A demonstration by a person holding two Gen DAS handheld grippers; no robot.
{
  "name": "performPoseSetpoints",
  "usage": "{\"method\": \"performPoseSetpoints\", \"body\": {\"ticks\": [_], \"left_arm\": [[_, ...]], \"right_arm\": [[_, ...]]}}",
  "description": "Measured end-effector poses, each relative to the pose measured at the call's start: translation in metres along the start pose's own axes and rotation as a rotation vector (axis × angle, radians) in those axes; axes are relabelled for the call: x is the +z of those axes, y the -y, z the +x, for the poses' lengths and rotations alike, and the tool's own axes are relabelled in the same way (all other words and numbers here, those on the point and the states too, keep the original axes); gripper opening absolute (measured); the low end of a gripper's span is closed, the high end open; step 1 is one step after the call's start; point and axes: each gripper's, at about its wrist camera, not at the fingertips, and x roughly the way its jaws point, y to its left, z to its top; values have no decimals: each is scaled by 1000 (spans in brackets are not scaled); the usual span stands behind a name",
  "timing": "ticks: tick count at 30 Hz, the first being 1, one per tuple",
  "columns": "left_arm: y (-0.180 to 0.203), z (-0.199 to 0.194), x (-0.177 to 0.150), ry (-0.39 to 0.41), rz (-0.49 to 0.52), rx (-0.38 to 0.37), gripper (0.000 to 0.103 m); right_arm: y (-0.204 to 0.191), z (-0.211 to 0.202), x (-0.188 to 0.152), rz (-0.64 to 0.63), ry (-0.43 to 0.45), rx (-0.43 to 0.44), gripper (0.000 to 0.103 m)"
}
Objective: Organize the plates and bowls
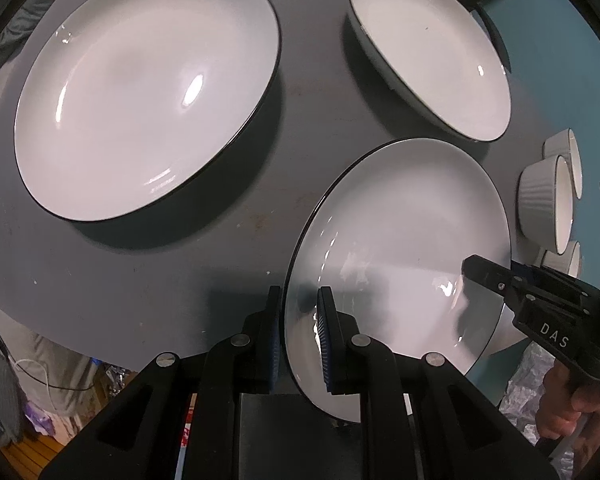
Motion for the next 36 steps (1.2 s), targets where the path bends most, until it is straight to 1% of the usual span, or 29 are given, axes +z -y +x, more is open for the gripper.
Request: {"method": "performPoseSetpoints", "body": {"ticks": [6, 12, 17, 20, 25, 32, 36], "left_arm": [[-1, -9, 7, 8, 3, -9, 16], [0, -26, 11, 28, 15, -21, 16], [4, -40, 27, 54, 31, -21, 16], [8, -45, 35, 71, 37, -28, 16], [17, -59, 65, 85, 46, -33, 16], [19, -62, 93, 96, 48, -14, 16], [27, -59, 106, 100, 31, -2, 16]], "right_arm": [[1, -7, 2, 11, 9, 13, 21], [1, -21, 6, 15, 22, 20, 20], [3, -31, 13, 19, 34, 24, 19], [8, -38, 21, 22, 47, 31, 19], [14, -46, 40, 30, 61, 40, 19], [20, -51, 68, 29, 76, 38, 19], [22, -51, 87, 27, 76, 42, 19]]}}
